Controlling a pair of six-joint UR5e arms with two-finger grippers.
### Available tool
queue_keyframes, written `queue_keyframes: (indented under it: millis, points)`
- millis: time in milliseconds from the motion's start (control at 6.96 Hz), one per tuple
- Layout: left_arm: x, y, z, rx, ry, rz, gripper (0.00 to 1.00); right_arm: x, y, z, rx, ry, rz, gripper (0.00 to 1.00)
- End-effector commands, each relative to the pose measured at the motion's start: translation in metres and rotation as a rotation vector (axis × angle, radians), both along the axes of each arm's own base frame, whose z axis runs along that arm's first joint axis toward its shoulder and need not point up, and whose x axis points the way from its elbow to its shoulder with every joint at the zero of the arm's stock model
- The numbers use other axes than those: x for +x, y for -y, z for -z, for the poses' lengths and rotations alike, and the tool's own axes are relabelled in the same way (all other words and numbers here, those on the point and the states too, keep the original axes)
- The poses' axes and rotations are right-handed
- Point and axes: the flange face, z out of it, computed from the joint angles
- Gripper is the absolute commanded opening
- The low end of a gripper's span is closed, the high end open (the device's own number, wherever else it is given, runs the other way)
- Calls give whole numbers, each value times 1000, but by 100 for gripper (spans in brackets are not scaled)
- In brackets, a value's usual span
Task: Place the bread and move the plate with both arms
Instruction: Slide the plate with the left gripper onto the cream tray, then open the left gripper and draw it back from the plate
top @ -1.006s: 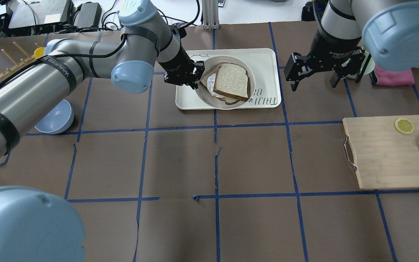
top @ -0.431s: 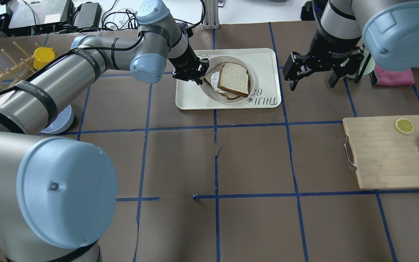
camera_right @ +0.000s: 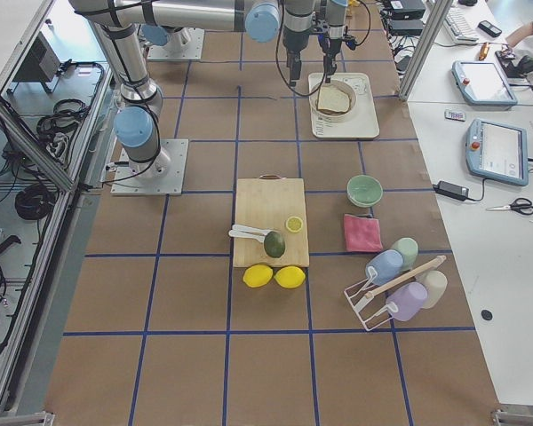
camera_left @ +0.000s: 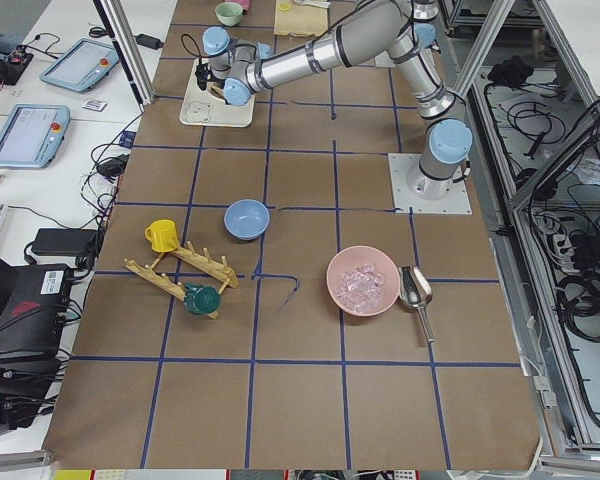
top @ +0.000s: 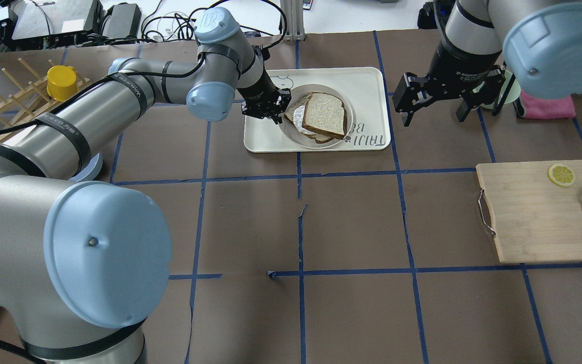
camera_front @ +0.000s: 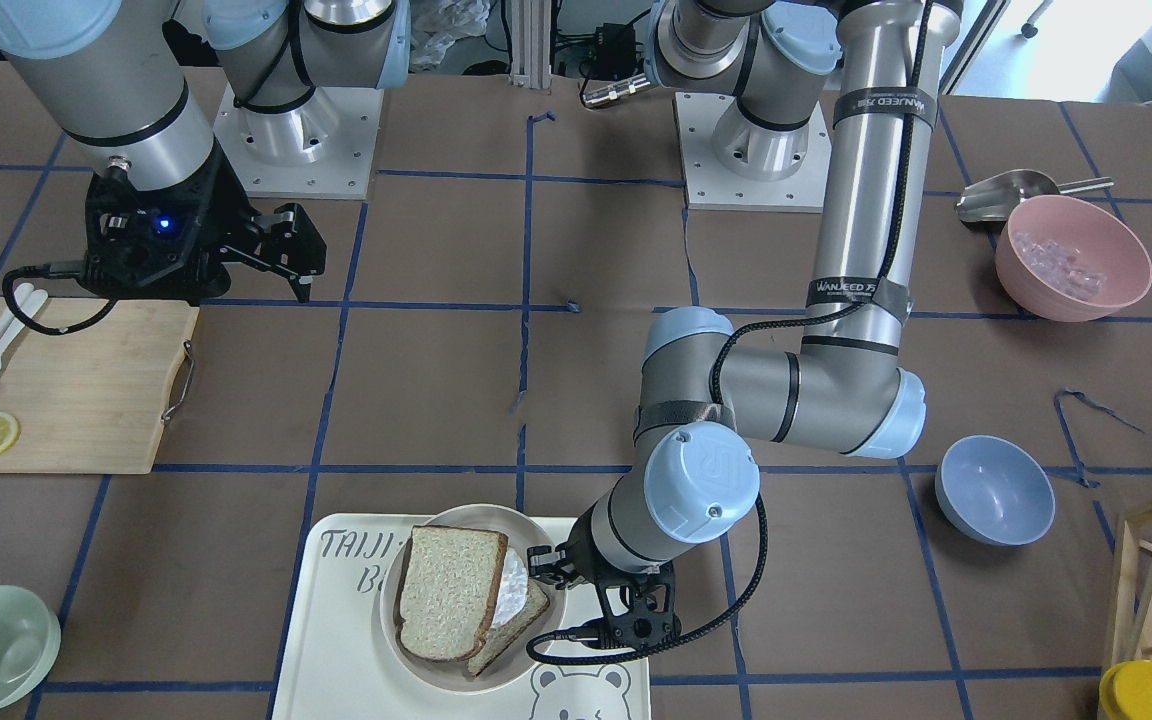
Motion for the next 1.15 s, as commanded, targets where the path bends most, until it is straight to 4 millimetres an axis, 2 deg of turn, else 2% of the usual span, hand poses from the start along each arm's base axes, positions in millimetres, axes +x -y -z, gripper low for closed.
queue_keyframes:
  millis: [0, 144, 287, 431, 1006]
  points:
    - [0, 0, 3, -4, 1, 3, 99, 0, 0, 0, 1, -5, 0, 100]
    - [1, 0, -5, -16, 0, 3, 100, -1, 0, 0, -1, -5, 1, 100]
    - [-1, -4, -22, -31, 5, -3, 100, -1, 0, -3, -7, 0, 2, 100]
    - [0, -22, -41, 22, 19, 0, 100, 0, 1, -8, -19, 3, 0, 100]
    - [39, -145, -217, 59, 159, 2, 100, 1, -3, -9, -19, 0, -2, 100]
